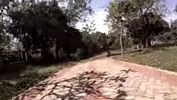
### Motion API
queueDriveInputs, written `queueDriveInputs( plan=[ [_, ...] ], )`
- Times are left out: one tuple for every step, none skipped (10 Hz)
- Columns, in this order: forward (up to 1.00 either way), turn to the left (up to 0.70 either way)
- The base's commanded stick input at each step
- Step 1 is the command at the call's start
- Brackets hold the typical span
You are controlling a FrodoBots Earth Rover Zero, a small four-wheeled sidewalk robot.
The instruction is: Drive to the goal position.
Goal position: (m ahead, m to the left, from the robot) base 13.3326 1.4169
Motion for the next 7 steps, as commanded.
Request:
queueDriveInputs(
  plan=[
    [0.7,-0.35],
    [0.7,0.0],
    [0.7,0.0],
    [0.7,0.0],
    [0.7,0.0],
    [0.7,0.0],
    [0.7,0.0]
  ],
)
